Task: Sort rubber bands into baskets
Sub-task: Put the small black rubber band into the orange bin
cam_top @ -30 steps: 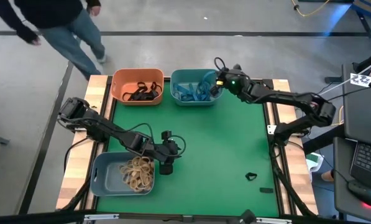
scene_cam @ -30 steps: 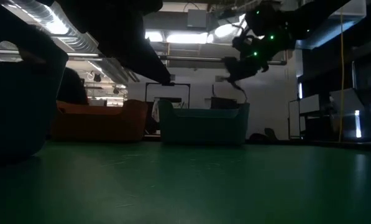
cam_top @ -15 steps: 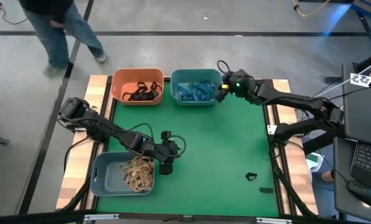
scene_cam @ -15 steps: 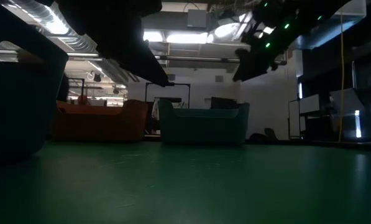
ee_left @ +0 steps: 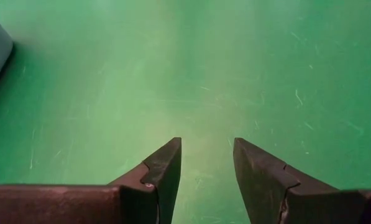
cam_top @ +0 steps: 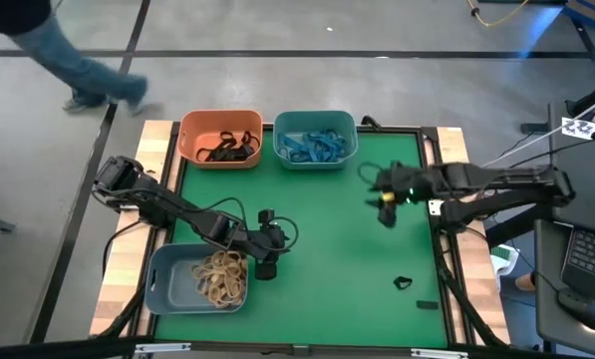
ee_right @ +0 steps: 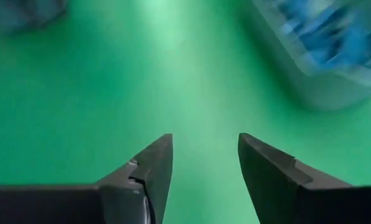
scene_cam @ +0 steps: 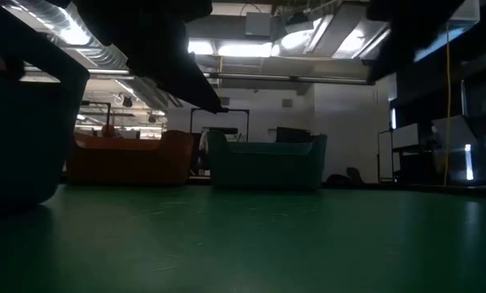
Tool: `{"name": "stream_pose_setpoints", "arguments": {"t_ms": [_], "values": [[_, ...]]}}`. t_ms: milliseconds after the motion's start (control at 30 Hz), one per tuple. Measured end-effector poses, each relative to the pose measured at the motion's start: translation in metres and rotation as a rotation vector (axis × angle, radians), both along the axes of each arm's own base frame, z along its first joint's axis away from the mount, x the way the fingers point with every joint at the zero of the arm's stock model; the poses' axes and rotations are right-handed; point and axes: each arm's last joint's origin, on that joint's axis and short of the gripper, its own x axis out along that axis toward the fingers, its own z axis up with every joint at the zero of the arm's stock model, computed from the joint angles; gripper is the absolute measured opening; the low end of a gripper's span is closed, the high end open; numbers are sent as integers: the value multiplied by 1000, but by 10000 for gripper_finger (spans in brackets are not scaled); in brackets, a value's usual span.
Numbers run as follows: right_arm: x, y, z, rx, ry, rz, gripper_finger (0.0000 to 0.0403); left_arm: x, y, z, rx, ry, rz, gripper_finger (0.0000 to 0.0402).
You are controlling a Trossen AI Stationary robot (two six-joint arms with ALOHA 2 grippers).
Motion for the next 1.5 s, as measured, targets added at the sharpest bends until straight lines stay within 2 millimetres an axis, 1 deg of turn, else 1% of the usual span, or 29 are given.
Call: {"name": "stream_pose_setpoints", "arguments": {"t_ms": [133, 333, 467, 667, 767, 867, 967, 1067, 1200, 1267, 1333, 1500], "values": [[-8, 27, -7, 109, 98, 77, 182, 0, 0, 0, -1, -1, 0, 144], [-17, 64, -23, 207, 211, 113, 182, 0, 0, 0, -1, -1, 1, 144], [-28, 86, -46, 268, 265, 117, 182, 0, 0, 0, -1, -2, 1, 144], [-55, 112, -85, 367, 414, 48, 182, 0, 1, 0, -1, -2, 3, 144], [-64, 126, -98, 418, 445, 47, 182, 0, 1, 0, 5, 0, -3, 144], [-69, 139, -109, 419, 468, 69, 182, 0, 1, 0, 16, 2, -12, 144], [-73, 148, -118, 381, 512, 75, 182, 0, 1, 0, 10, 1, -6, 143], [-75, 154, -128, 328, 552, 80, 182, 0, 1, 0, -6, -2, 6, 143], [-72, 158, -142, 262, 600, 64, 180, 0, 1, 0, -5, -2, 7, 143], [-70, 161, -147, 259, 613, 66, 168, 0, 1, 0, -4, -1, 5, 143], [-68, 164, -149, 265, 614, 90, 140, 0, 1, 0, -18, -4, 17, 143], [-65, 167, -149, 273, 585, 119, 25, 2, 0, 1, -48, -26, 36, 143]]}}
